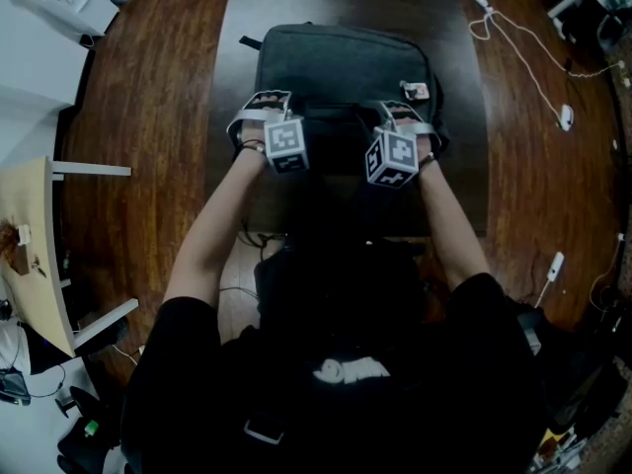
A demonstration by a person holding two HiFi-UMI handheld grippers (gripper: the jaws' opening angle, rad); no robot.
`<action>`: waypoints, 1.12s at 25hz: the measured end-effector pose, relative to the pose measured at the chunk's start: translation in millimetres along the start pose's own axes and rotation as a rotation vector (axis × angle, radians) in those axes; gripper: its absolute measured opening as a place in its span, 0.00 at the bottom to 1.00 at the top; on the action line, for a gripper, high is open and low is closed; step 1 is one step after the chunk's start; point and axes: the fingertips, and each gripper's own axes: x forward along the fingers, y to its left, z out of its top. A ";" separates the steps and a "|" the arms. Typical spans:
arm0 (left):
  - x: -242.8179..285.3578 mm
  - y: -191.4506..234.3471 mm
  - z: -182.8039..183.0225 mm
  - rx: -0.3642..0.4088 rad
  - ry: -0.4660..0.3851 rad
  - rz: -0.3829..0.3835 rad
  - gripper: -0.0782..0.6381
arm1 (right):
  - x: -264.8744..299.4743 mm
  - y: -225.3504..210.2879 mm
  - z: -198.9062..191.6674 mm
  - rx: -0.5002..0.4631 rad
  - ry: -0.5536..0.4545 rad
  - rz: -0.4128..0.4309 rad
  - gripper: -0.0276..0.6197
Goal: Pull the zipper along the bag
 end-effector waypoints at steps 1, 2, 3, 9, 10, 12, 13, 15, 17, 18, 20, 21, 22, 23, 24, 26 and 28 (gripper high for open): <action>0.2 0.2 -0.4 0.000 -0.001 0.001 0.10 | 0.6 0.4 -1.8 -0.013 0.004 -0.003 0.08; 0.5 0.0 -0.7 0.000 -0.002 0.001 0.10 | 0.8 0.6 -3.5 -0.017 0.006 -0.002 0.08; 0.6 -0.7 -1.0 -0.002 -0.004 0.000 0.10 | 0.2 0.7 -4.9 -0.015 0.008 0.000 0.08; 0.6 -2.4 -0.2 -0.005 -0.010 -0.011 0.10 | -4.1 -0.5 -15.5 0.026 0.016 0.007 0.08; 1.2 -2.8 -1.2 -0.004 -0.006 -0.009 0.10 | -3.8 0.3 -17.1 0.030 0.018 0.010 0.08; 2.3 -4.3 -4.3 0.006 0.005 -0.009 0.10 | -3.7 1.9 -19.4 0.035 0.022 0.011 0.08; 2.5 -4.9 -4.9 0.009 0.006 -0.011 0.10 | -3.3 2.4 -20.8 0.033 0.025 0.007 0.08; 1.9 -4.4 -3.9 0.005 0.000 -0.013 0.10 | -2.6 3.0 -24.1 0.018 0.033 0.000 0.08; 2.4 -3.6 -3.7 0.007 -0.005 -0.009 0.10 | -3.6 3.3 -26.5 0.000 0.039 0.000 0.08; 2.3 -3.7 -4.3 0.011 -0.003 -0.011 0.10 | -4.2 3.0 -27.0 -0.009 0.039 -0.002 0.08; 2.3 -4.2 -6.0 0.015 -0.001 -0.016 0.10 | -4.3 2.1 -26.8 -0.041 0.040 -0.019 0.08; 2.9 -3.7 -7.2 0.020 0.000 -0.014 0.10 | -3.7 1.8 -27.3 -0.070 0.044 -0.035 0.08; 3.3 -2.9 -8.1 0.026 0.004 -0.011 0.10 | -2.7 1.6 -28.6 -0.107 0.050 -0.057 0.08; 3.4 -2.2 -8.6 0.033 0.008 -0.007 0.10 | -1.7 1.8 -30.0 -0.147 0.058 -0.081 0.08; 3.1 -1.5 -8.7 0.042 0.013 -0.006 0.10 | -0.9 2.5 -31.0 -0.183 0.066 -0.102 0.08; 1.1 -2.1 -9.2 0.063 0.029 -0.022 0.11 | 0.1 4.1 -31.2 -0.241 0.082 -0.129 0.08; -4.9 -0.7 -5.3 0.029 0.026 -0.041 0.11 | -0.1 4.4 -29.2 -0.302 0.090 -0.147 0.08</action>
